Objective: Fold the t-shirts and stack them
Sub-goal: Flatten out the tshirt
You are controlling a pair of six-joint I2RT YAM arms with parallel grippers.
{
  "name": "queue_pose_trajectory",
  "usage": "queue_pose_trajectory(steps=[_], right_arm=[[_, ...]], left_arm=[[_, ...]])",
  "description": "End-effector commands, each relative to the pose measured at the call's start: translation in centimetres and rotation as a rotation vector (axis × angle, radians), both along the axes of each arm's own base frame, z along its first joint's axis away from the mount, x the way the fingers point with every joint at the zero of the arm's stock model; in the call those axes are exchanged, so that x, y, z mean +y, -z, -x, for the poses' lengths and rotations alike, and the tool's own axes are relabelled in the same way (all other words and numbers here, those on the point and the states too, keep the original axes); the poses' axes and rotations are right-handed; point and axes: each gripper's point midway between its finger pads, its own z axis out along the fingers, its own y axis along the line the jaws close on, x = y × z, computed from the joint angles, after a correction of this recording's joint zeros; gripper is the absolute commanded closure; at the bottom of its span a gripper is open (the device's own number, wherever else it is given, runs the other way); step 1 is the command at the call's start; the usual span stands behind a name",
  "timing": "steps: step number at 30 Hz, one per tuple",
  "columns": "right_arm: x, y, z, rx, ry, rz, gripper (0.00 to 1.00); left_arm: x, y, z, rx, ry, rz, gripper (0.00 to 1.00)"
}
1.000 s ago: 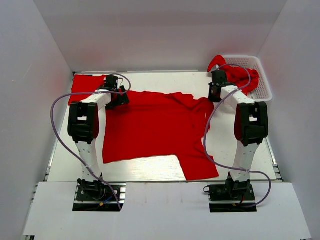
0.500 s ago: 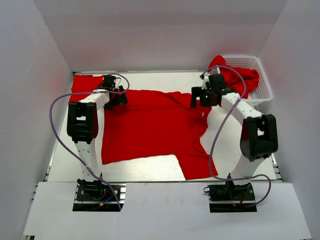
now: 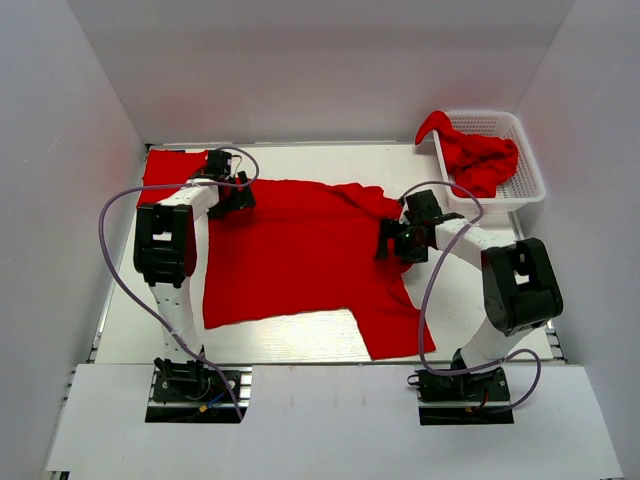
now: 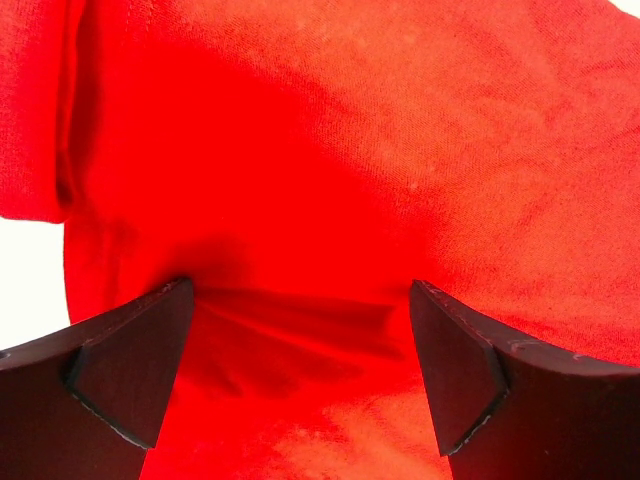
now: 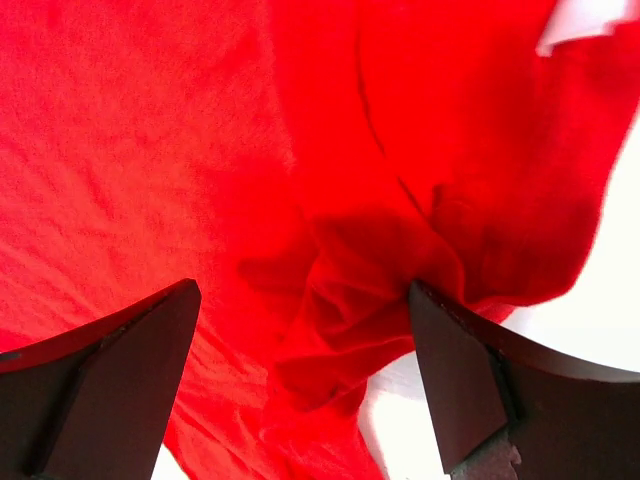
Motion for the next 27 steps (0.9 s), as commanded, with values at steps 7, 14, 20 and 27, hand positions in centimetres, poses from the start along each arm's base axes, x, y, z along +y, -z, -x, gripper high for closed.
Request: queue_pose_trajectory(steps=[7,14,20,27], right_arm=[[-3.6,2.2,-2.0,0.005,0.214,0.016,0.10],[-7.9,0.7,-4.1,-0.077,0.302,0.095,0.10],[-10.4,-1.4,-6.5,-0.160,0.313,0.155,0.10],[-5.3,-7.7,-7.6,-0.342,0.024,-0.002,0.10]], left_arm=[[1.3,3.5,3.9,0.164,-0.016,-0.025,0.01],[1.0,3.7,3.0,0.152,0.040,-0.024,0.01],[-1.1,3.3,2.0,0.112,0.180,0.007,0.01],[-2.7,-0.6,1.4,0.010,0.243,0.047,0.01]])
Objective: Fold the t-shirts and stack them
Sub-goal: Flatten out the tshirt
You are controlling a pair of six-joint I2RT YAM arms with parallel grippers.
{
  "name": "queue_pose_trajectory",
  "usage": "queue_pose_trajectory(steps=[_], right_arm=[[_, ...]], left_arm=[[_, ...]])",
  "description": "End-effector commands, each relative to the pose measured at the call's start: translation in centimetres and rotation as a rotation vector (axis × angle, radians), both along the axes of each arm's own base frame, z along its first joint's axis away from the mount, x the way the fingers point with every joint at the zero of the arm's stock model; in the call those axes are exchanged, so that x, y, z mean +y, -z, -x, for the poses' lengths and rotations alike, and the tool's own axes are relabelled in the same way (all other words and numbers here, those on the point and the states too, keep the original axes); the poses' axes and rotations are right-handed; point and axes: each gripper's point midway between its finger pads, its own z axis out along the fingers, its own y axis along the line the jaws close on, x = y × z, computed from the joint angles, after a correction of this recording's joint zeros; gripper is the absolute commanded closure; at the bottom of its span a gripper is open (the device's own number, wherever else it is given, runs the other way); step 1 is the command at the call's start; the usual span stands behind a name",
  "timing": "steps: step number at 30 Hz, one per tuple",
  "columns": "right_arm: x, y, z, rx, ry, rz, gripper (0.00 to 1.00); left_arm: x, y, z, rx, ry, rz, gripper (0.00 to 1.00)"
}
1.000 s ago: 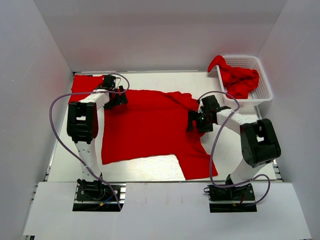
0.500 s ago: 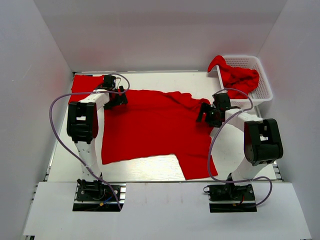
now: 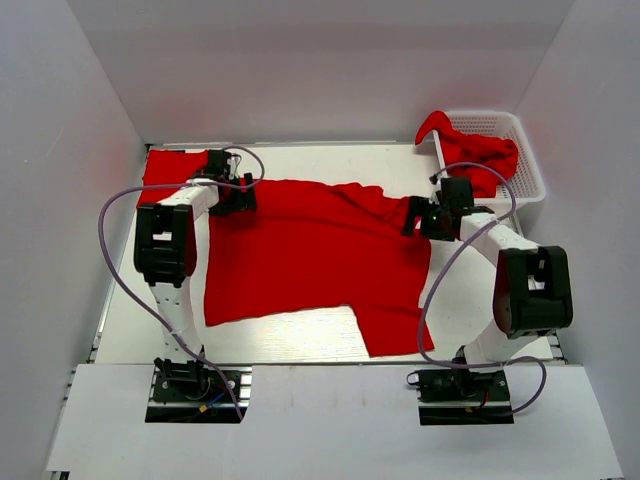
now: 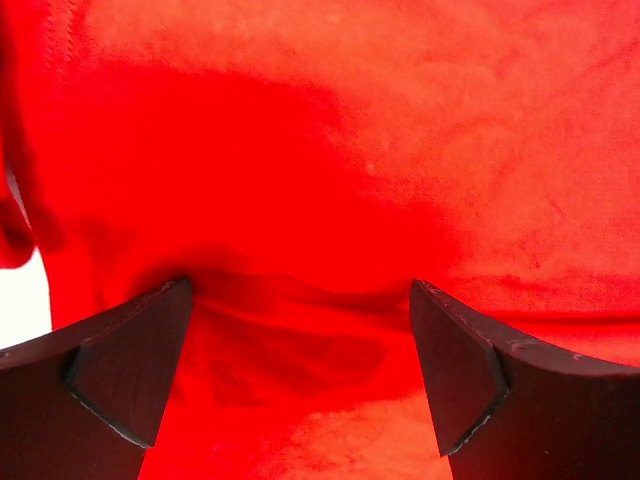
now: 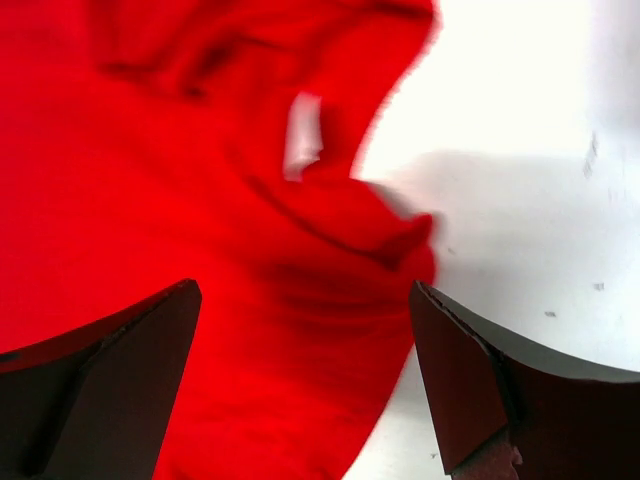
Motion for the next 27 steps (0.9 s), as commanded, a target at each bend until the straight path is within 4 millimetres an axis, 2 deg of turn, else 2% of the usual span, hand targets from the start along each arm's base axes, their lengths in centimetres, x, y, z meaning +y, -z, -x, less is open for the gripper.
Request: queue_pose_trajectory(steps=[1,4,5,7,9,10,12,13,15,16,17,19,20,21,22,23,24,26,27], right_arm=[[2.6,-5.9,-1.4,-0.178,-0.170,-0.023,0.10],[4.1,-6.5,-0.4,-0.177,-0.227,-0.033,0.10],[4.7,-6.4,0.0,-0.170,-0.240,-0.038,0.10],[5.6,-5.7,0.4,-0.152,-0.259,-0.045,0.10],[6.2,-5.7,0.2,-0.156,-0.277,-0.041,0.10],[6.5,-5.1,0.0,-0.139,-0.266,-0.040,0.10],[7.2,-5.8,-1.1,-0.169,-0.254,-0.023,0.10],[7.5,-4.9,-1.4,-0.154,-0.249,0.000,0.10],[8.4,-6.3,-3.0,-0.194,-0.255,0.013,0.10],[8.9,-5.8,-3.4,-0.186,-0.264,0.023,0.10],[9.6,-6.4,-4.5,-0.211,-0.268,0.035,0.10],[10.4,-7.1,-6.9,-0.229,-0.263,0.052,0.10],[9.8,-5.7,-7.6,-0.190,-0.235,0.084,0.10],[10.0,-8.5,-10.1,-0.257,-0.202,0.096,0.10],[10.1,-8.1,-10.4,-0.239,-0.206,0.113,0.10],[9.9,-5.2,-10.9,-0.177,-0.205,0.140,0.10],[10.9,-7.5,-12.6,-0.241,-0.239,0.143,0.10],[11.6,-6.2,-13.5,-0.233,-0.275,0.138,0.10],[13.1,-6.7,-14.4,-0.258,-0.325,0.102,0.10]], left_arm=[[-1.3,-1.6,1.7,0.009,0.060,0.051,0.01],[-1.1,-3.2,2.0,-0.005,0.046,0.047,0.01],[-1.1,-4.2,2.1,-0.018,0.046,0.048,0.01],[-0.9,-5.0,2.9,-0.023,0.034,0.046,0.01],[-1.2,-5.8,3.7,-0.027,0.026,0.047,0.01],[-1.2,-5.4,4.7,-0.008,0.006,0.058,0.01],[-1.0,-5.7,6.3,-0.013,-0.003,0.065,0.01],[-1.0,-5.7,6.8,-0.016,-0.015,0.074,0.01],[-1.8,-5.0,8.0,-0.013,0.001,0.103,0.01],[-2.0,-5.0,8.3,-0.015,0.009,0.115,0.01],[-2.5,-5.2,8.3,-0.027,0.018,0.144,0.01],[-3.6,-4.1,9.4,0.001,0.053,0.179,0.01],[-3.6,-3.8,9.6,0.004,0.053,0.179,0.01],[-3.7,-3.3,10.0,0.014,0.058,0.185,0.01],[-4.1,-3.3,10.1,0.015,0.067,0.185,0.01],[-3.8,-2.9,10.3,0.022,0.058,0.173,0.01],[-3.8,-2.4,10.6,0.042,0.057,0.171,0.01],[-3.4,-1.9,10.6,0.049,0.043,0.151,0.01],[-3.3,-1.6,10.9,0.059,0.042,0.150,0.01]])
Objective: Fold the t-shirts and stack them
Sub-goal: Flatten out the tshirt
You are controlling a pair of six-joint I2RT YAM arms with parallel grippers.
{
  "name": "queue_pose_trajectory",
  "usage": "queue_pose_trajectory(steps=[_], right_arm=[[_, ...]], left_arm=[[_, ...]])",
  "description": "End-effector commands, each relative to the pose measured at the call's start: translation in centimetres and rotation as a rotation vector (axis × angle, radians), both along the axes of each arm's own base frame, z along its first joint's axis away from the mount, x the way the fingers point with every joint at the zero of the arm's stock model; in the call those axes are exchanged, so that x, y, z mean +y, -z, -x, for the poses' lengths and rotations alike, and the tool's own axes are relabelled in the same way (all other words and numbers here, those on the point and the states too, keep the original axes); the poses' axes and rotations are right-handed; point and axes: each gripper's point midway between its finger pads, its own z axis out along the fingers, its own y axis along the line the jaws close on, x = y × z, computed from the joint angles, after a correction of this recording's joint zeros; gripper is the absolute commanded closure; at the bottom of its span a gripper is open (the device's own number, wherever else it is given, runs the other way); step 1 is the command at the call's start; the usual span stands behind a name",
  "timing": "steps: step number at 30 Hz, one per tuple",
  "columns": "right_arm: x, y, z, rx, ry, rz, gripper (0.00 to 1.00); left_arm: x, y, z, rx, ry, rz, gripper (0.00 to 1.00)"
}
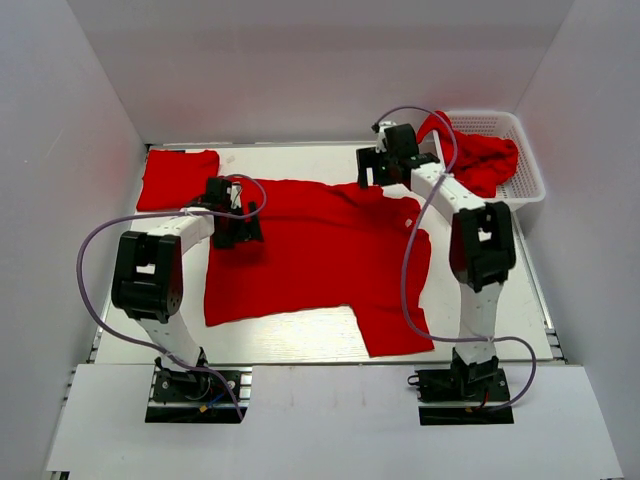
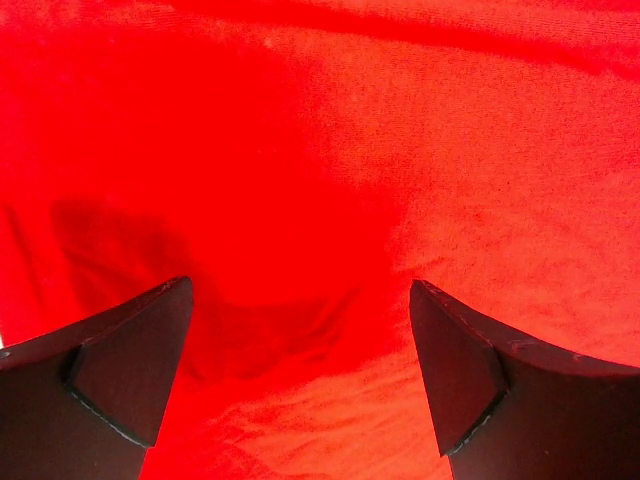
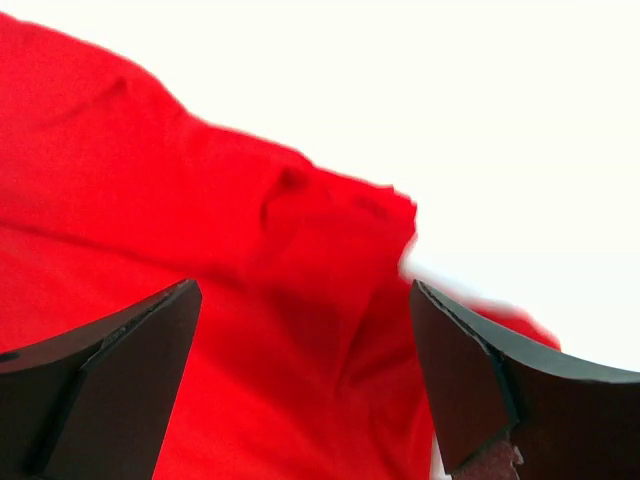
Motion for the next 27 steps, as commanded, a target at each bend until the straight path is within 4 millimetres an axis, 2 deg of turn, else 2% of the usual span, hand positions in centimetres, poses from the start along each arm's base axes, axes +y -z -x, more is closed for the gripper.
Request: queue_pose_trajectory(steps=[1,2,3,5,6,8,9,11,13,15,21,24,25,27], right_arm=[[1.4,0.7,-1.8,-0.010,-0.073,0.023,0.10],[1.7,-0.1,-2.8,-0.038,-0.078,0.014,0.10],[2.1,0.8,-3.1,-0.024,-0.090,0.012,0.10],[3.0,0.1,-4.4,-0.052,-0.108,-0.004,0.10],[3.5,1.1,-4.8,-0.046,-0.115,-0.012,0.10],[4.5,0.7,-5.4,-0.068,-0.137,-0.037,0.10],[4.7,2.1,-5.5,-0.044,-0.139,-0.036,0.10],[5.3,2.2,-5.5,-0.033,-0.146,-0.055,0.15],[5.6,3.6,-5.4,-0.009,-0.150,-0.054,0.22],[5.6,4.6,-5.2,0.014,-0.144,-0.055,0.37],[5.6,6.5,-4.2,0.067,-0.151,-0.054,0.54],[5.7,6.6,-3.8,0.075,-0.161,-0.054,0.78],[5.8,6.5,-3.8,0.068,-0.158,-0.054,0.99],[5.6,5.0,-4.6,0.013,-0.139,-0.051,1.00]], left_arm=[[-0.3,-0.2,-0.5,-0.025,0.001,0.012,0.01],[-0.4,-0.3,-0.7,-0.034,0.001,0.014,0.01],[-0.7,0.2,-0.5,-0.022,0.010,0.012,0.01],[-0.7,0.7,-0.4,-0.008,0.010,0.010,0.01],[-0.6,1.0,-0.1,0.001,0.010,0.009,0.01],[-0.6,1.4,0.0,0.012,0.010,0.007,0.01],[-0.6,1.6,0.3,0.021,0.010,0.006,0.01],[-0.3,2.1,0.6,0.037,0.004,-0.007,0.01],[-0.1,2.4,0.9,0.045,-0.002,-0.019,0.01],[0.1,2.4,0.8,0.044,-0.006,-0.027,0.01],[0.3,2.9,1.1,0.061,-0.010,-0.038,0.01],[0.5,3.1,1.4,0.069,-0.014,-0.048,0.01],[0.5,3.1,1.4,0.069,-0.014,-0.048,0.01],[0.5,3.1,1.4,0.069,-0.014,-0.048,0.01]])
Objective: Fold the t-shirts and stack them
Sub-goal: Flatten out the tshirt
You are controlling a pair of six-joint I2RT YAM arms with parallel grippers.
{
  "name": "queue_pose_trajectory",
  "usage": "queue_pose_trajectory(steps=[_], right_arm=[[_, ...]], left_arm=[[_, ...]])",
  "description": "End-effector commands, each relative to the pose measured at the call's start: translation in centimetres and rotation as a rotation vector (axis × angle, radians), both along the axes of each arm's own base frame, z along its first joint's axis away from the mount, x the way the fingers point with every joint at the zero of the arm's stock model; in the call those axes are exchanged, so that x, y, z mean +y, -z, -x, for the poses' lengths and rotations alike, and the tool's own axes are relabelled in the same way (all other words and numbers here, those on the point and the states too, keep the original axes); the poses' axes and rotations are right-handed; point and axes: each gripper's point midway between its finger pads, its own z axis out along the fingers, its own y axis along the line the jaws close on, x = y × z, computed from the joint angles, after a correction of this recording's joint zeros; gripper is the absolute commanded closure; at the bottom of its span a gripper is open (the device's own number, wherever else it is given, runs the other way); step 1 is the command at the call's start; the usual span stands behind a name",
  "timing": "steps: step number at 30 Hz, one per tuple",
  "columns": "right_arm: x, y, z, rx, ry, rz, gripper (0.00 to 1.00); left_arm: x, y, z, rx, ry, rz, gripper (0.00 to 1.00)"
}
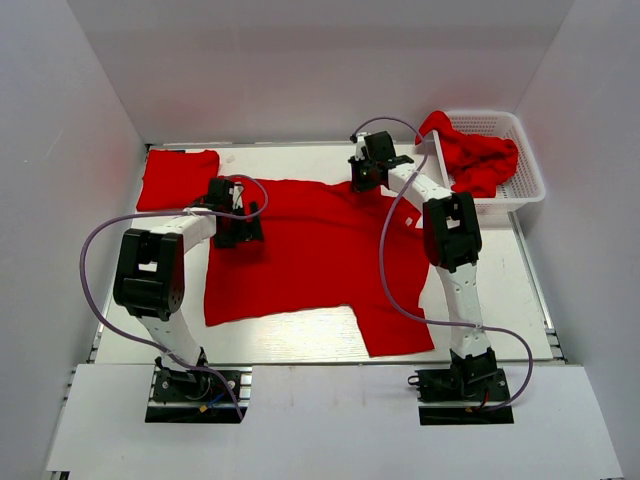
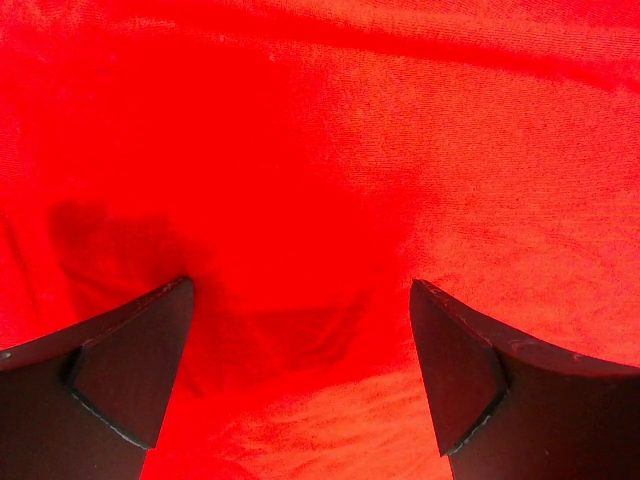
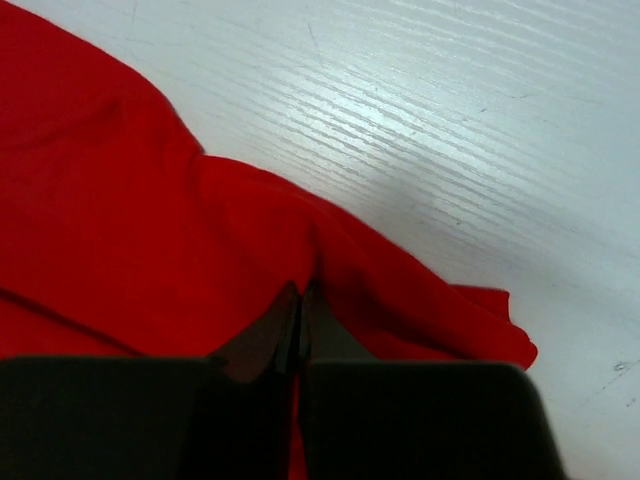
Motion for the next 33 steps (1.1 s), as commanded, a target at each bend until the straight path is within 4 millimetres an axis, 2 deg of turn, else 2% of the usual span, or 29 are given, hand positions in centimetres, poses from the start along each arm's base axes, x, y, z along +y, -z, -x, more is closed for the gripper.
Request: queue_pose_trajectory(steps=[1,2,3,6,7,10,11,12,14,16,17,18,20,21,22,23,24,25,26,27,28,30,32,33], right_arm=[[0.3,-2.3,-0.7,-0.077,0.010,-0.018,1.00],[0.2,-4.0,-1.3,-0.123,0.024,-0.024,1.00],[0.0,-4.1,-1.5,-0.139,0.035,-0.013,1.00],[-1.1,-6.0,-3.4,-0.234,0.075,0.024,1.00],[-1.4,-7.8,-4.8,-0.301,0.108,0.030,1.00],[-3.2,-9.4,-6.8,-0.408,0.139,0.112,1.00],[-3.1,-10.3,-7.3,-0.452,0.128,0.131,1.00],[-3.5,-9.9,-7.6,-0.458,0.131,0.148,1.00],[-4.0,-11.2,-8.8,-0.529,0.139,0.186,1.00],[-4.7,-10.0,-9.5,-0.544,0.121,0.246,1.00],[-4.7,-10.8,-10.2,-0.584,0.123,0.249,1.00],[-4.8,-10.1,-10.9,-0.608,0.124,0.259,1.00],[-4.9,-9.9,-11.4,-0.651,0.091,0.315,1.00],[-4.9,-10.3,-12.3,-0.701,0.105,0.310,1.00],[-4.9,-9.8,-12.8,-0.718,0.092,0.330,1.00],[-5.4,-9.7,-13.6,-0.753,0.093,0.353,1.00],[-5.2,-10.7,-14.4,-0.802,0.102,0.348,1.00],[-5.1,-7.9,-14.9,-0.786,0.091,0.363,0.99],[-5.3,-10.2,-16.0,-0.842,0.099,0.362,0.90],[-5.3,-10.0,-16.3,-0.847,0.106,0.367,0.55],[-5.7,-7.9,-16.6,-0.824,0.103,0.385,0.46],[-5.8,-8.2,-16.8,-0.842,0.097,0.399,0.30],[-6.3,-9.0,-16.9,-0.859,0.111,0.400,0.22],[-6.6,-9.7,-16.8,-0.860,0.124,0.390,0.10]], left_arm=[[0.6,2.3,1.9,0.078,-0.010,-0.027,0.01],[0.6,2.3,1.9,0.078,-0.010,-0.027,0.01],[0.6,2.3,1.9,0.078,-0.010,-0.027,0.01],[0.6,2.7,2.0,0.086,-0.002,-0.032,0.01],[0.6,2.7,2.0,0.086,-0.002,-0.032,0.01],[0.8,3.4,2.2,0.104,-0.006,-0.044,0.01],[0.8,3.4,2.2,0.104,-0.006,-0.044,0.01],[0.8,3.8,2.5,0.122,-0.006,-0.046,0.01],[0.8,3.8,2.3,0.123,-0.006,-0.046,0.01],[0.8,4.1,2.2,0.124,-0.006,-0.047,0.01],[0.8,4.3,2.0,0.126,-0.006,-0.047,0.01],[0.8,4.7,2.1,0.136,0.003,-0.052,0.01],[1.1,4.9,1.8,0.140,-0.006,-0.052,0.01],[1.1,5.0,1.6,0.140,-0.007,-0.052,0.01],[1.2,5.6,2.1,0.165,-0.006,-0.056,0.01],[1.1,5.4,1.7,0.156,-0.006,-0.055,0.01],[1.1,5.5,1.5,0.158,-0.006,-0.055,0.01],[1.1,5.5,1.5,0.158,-0.006,-0.055,0.01],[1.1,5.6,1.4,0.165,-0.006,-0.056,0.01],[1.1,5.6,1.4,0.165,-0.006,-0.056,0.01],[1.0,5.3,1.2,0.162,-0.006,-0.055,0.01],[1.0,5.3,0.9,0.158,0.002,-0.059,0.01],[1.0,4.9,0.4,0.149,0.002,-0.058,0.01],[1.0,4.9,0.4,0.149,0.002,-0.058,0.01]])
